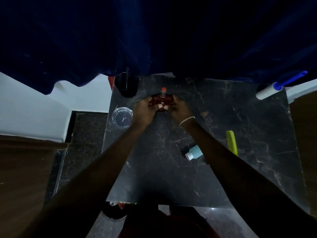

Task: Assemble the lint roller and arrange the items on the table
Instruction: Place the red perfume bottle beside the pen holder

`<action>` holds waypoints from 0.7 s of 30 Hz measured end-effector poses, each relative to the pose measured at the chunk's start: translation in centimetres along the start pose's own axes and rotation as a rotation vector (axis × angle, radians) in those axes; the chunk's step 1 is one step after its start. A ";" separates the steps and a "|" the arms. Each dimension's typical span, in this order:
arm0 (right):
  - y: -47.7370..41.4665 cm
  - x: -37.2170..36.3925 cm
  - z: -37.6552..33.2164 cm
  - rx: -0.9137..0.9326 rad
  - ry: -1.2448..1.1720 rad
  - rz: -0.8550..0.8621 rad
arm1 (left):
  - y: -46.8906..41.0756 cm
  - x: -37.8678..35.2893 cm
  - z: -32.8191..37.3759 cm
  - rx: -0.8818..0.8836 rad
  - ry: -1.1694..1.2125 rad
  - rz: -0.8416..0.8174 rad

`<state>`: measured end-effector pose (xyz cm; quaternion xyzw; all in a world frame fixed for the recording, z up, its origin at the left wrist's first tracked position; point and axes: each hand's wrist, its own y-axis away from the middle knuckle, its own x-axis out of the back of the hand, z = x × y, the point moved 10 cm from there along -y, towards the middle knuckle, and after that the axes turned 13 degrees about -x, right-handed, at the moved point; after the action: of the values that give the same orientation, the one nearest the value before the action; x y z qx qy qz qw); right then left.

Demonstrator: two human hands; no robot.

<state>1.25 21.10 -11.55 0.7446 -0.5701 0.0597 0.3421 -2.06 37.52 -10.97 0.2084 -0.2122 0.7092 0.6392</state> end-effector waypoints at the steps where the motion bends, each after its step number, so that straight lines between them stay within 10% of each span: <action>1: -0.5 0.0 -0.1 0.012 0.021 0.019 | -0.5 0.0 0.0 -0.006 -0.021 0.008; 21: -7.9 -2.5 -1.2 0.000 0.130 0.089 | -6.1 -1.9 -4.8 0.054 -0.018 0.012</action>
<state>7.79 24.72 -15.29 0.7131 -0.5792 0.1228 0.3755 4.11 39.31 -15.78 0.2307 -0.1998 0.7165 0.6272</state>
